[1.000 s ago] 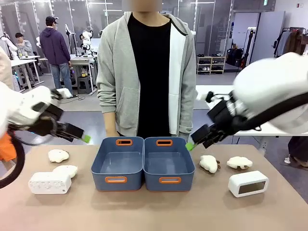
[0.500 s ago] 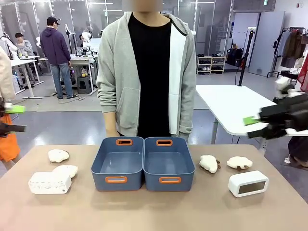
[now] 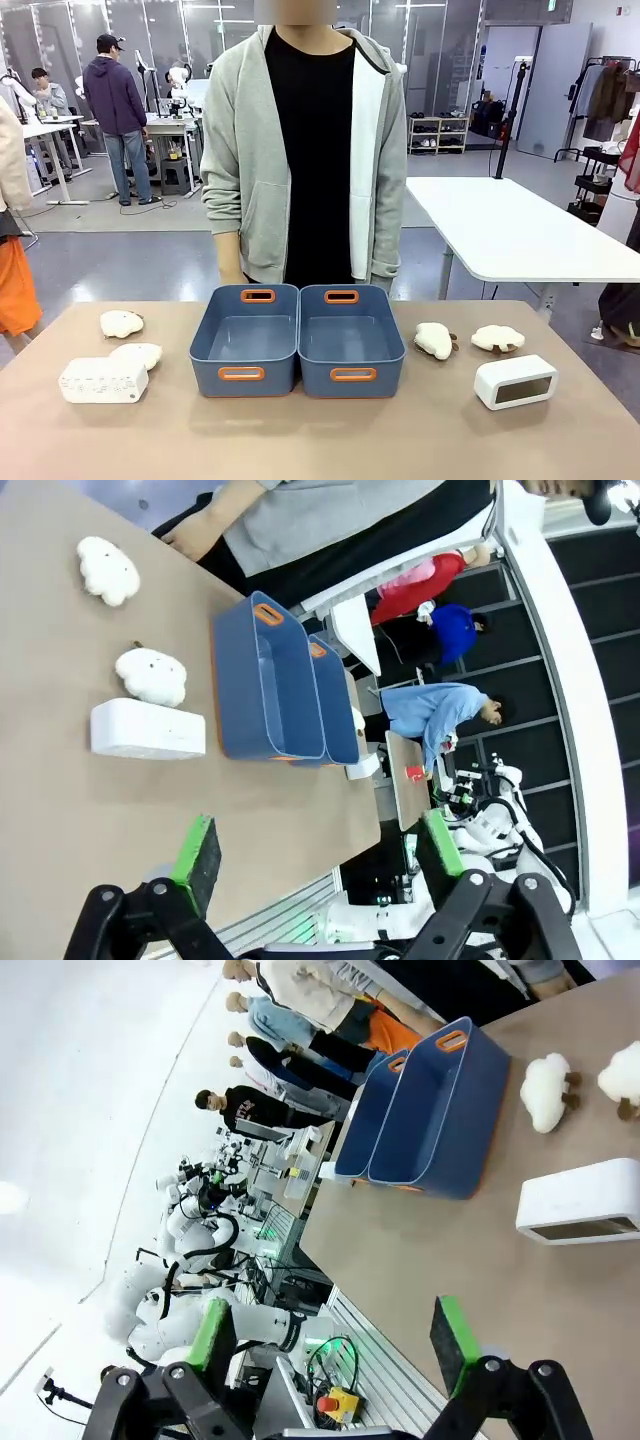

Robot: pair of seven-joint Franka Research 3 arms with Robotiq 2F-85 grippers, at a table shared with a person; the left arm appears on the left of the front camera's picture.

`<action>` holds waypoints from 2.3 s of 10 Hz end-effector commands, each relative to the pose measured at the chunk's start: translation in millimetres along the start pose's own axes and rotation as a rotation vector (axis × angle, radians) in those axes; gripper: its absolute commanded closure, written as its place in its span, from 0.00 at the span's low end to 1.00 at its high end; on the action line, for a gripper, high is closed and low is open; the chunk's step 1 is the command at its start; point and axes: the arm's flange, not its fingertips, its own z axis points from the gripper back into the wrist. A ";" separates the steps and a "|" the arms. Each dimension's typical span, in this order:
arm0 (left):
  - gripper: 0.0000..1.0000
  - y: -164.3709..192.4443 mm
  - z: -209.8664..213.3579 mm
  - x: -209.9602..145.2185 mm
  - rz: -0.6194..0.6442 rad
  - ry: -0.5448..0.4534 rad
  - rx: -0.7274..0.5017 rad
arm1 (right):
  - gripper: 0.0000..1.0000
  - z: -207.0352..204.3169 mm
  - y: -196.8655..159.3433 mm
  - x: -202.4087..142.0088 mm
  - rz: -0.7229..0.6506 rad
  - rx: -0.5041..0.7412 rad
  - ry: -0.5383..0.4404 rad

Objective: Sort the digital clocks into the basket.
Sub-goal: Pick up the Digital clock from the table and place it into the empty Plastic storage basket.

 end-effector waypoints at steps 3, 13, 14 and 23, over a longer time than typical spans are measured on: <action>0.00 -1.8 6.5 -2.6 0.011 -0.011 0.005 | 0.00 0.9 -1.5 2.4 0.002 0.003 -0.010; 0.00 -1.8 6.5 -2.6 0.011 -0.011 0.005 | 0.00 0.9 -1.5 2.4 0.002 0.003 -0.010; 0.00 -1.8 6.5 -2.6 0.011 -0.011 0.005 | 0.00 0.9 -1.5 2.4 0.002 0.003 -0.010; 0.00 -1.8 6.5 -2.6 0.011 -0.011 0.005 | 0.00 0.9 -1.5 2.4 0.002 0.003 -0.010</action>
